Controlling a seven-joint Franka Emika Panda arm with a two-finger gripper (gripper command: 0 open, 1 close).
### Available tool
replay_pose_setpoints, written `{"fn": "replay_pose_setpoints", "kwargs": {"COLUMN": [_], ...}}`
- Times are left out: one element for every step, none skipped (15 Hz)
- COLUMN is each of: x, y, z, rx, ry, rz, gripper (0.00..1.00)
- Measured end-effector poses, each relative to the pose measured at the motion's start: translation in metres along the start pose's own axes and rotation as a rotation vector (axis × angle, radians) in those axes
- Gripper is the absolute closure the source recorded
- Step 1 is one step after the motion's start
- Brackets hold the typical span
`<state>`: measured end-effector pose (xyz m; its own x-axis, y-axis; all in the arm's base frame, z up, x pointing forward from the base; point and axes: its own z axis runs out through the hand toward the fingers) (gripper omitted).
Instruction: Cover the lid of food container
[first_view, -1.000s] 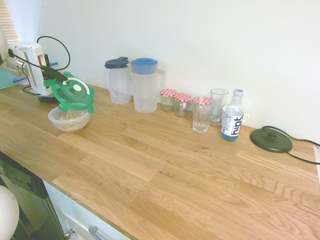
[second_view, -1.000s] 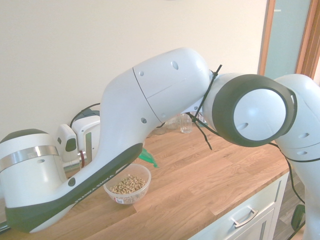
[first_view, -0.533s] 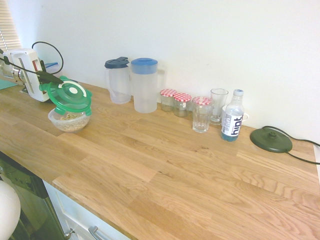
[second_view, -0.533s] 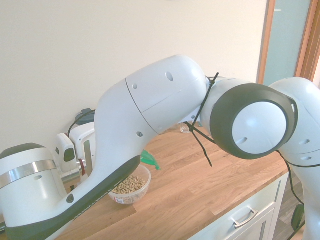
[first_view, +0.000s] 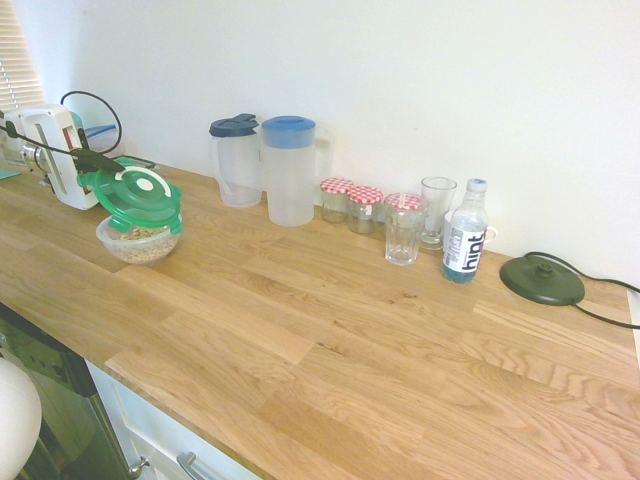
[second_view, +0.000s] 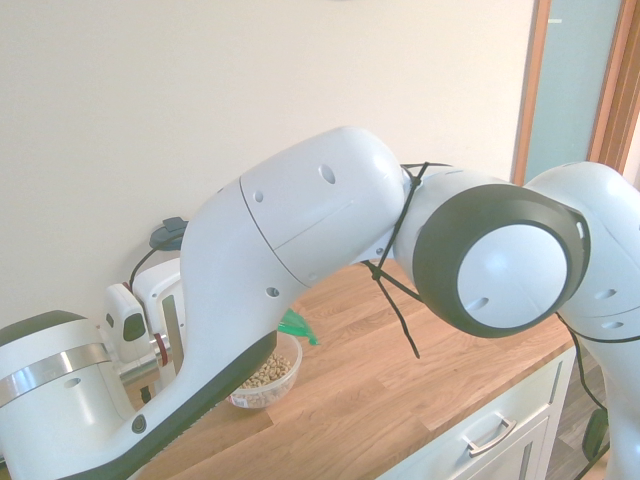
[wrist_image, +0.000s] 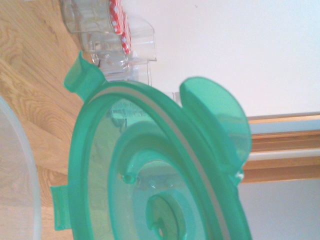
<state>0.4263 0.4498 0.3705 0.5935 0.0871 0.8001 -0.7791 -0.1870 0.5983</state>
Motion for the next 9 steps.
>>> {"fn": "replay_pose_setpoints", "kwargs": {"x": [-0.002,-0.003,-0.004,-0.006,-0.008,-0.010,-0.011,-0.010,-0.009], "y": [-0.002,-0.004,-0.006,-0.008,-0.010,-0.011,-0.013,-0.015,-0.016], "z": [-0.001,-0.003,-0.004,-0.005,-0.006,-0.007,-0.008,-0.009,-0.010], "rx": [0.001,0.002,0.002,0.003,0.003,0.004,0.008,0.012,0.014], "ry": [0.003,0.005,0.005,0.005,0.005,0.007,0.007,0.007,0.009], "rz": [-0.003,-0.005,-0.006,-0.008,-0.011,-0.013,-0.014,-0.011,-0.006], "gripper": [1.00,1.00,1.00,1.00,1.00,0.00,0.00,0.00,0.00]}}
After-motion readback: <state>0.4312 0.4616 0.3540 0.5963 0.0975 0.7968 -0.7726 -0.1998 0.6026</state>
